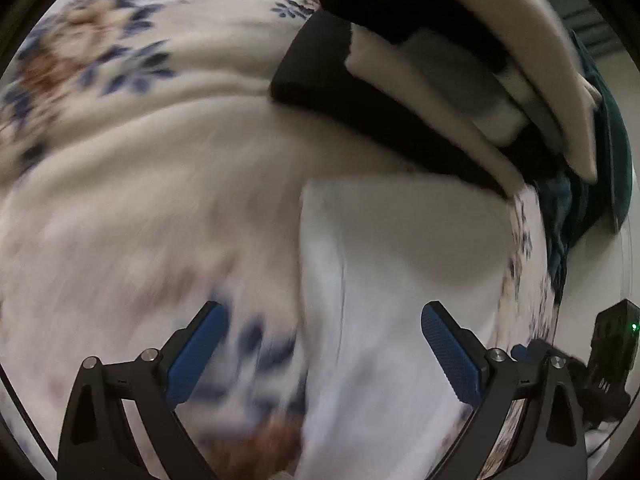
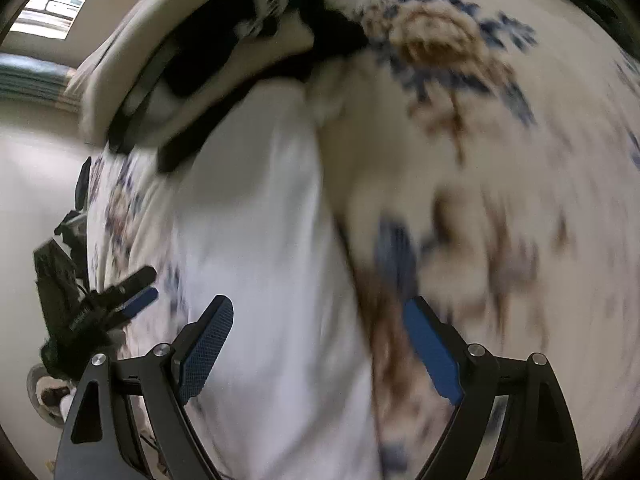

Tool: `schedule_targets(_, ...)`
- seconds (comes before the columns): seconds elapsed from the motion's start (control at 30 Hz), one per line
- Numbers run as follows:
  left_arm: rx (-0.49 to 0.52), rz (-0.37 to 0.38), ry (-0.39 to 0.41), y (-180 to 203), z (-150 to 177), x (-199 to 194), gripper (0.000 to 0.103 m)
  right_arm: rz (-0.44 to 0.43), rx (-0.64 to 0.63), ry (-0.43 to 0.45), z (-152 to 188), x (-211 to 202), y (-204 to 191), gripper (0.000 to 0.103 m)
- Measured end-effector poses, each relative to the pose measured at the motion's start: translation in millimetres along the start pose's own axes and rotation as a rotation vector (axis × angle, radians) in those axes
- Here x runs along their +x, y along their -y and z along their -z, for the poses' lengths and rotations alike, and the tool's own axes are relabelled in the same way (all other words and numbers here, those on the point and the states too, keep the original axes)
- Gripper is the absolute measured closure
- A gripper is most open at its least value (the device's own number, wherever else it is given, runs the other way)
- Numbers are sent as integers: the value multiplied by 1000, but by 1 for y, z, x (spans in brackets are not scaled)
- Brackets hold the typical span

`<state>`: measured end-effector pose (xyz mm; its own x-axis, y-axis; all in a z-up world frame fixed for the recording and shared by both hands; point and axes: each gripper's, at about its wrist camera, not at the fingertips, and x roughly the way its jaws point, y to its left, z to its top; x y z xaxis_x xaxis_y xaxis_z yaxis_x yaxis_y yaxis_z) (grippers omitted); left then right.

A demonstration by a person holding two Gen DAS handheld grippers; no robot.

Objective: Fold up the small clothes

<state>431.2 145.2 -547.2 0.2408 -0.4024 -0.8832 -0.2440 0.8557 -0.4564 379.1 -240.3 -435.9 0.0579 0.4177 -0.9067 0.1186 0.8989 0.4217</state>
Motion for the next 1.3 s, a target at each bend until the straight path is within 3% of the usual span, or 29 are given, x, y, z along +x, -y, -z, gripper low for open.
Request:
schedule_targets(0.13,-28,15,6,0,-27,23,3,-70,18,-15,-70,29,10,14)
schedule_targets(0.2,12,26,36,10,-32,24,3,-120,28,-40,-98,51,13,14)
schedule_targets(0.23,39,41,48,16,-33,24,10,-140,35,-58,-109,61,15,14)
schedule_targets(0.27,72,47,58,23,-33,23,31,-166,41,-78,-121,72,15,14)
schedule_targets(0.3,109,34,57,31,-34,25,43,-187,43,-93,-129,80,16,14)
schedule_targets(0.37,163,-4,28,43,-35,34,80,-221,40,-128,-143,96,15,14)
schedule_targets(0.43,178,5,25,46,-35,39,87,-249,32,-130,-148,104,13,14)
schedule_targets(0.47,180,9,23,47,-35,40,90,-256,18,-123,-151,104,10,25)
schedule_targets(0.5,182,21,27,47,-35,39,92,-258,7,-123,-149,104,8,56)
schedule_targets(0.53,188,32,40,47,-34,35,92,-258,-1,-130,-151,105,6,77)
schedule_targets(0.57,195,36,51,47,-32,31,93,-258,-3,-139,-152,106,3,90)
schedule_targets(0.93,176,130,150,34,-6,-40,95,-319,-110,-52,-133,56,-36,91)
schedule_targets(1.17,116,193,190,25,41,-91,95,-337,-221,-32,-79,14,-66,92)
schedule_targets(1.3,76,200,150,17,85,-101,94,-346,-279,-46,-23,-5,-74,92)
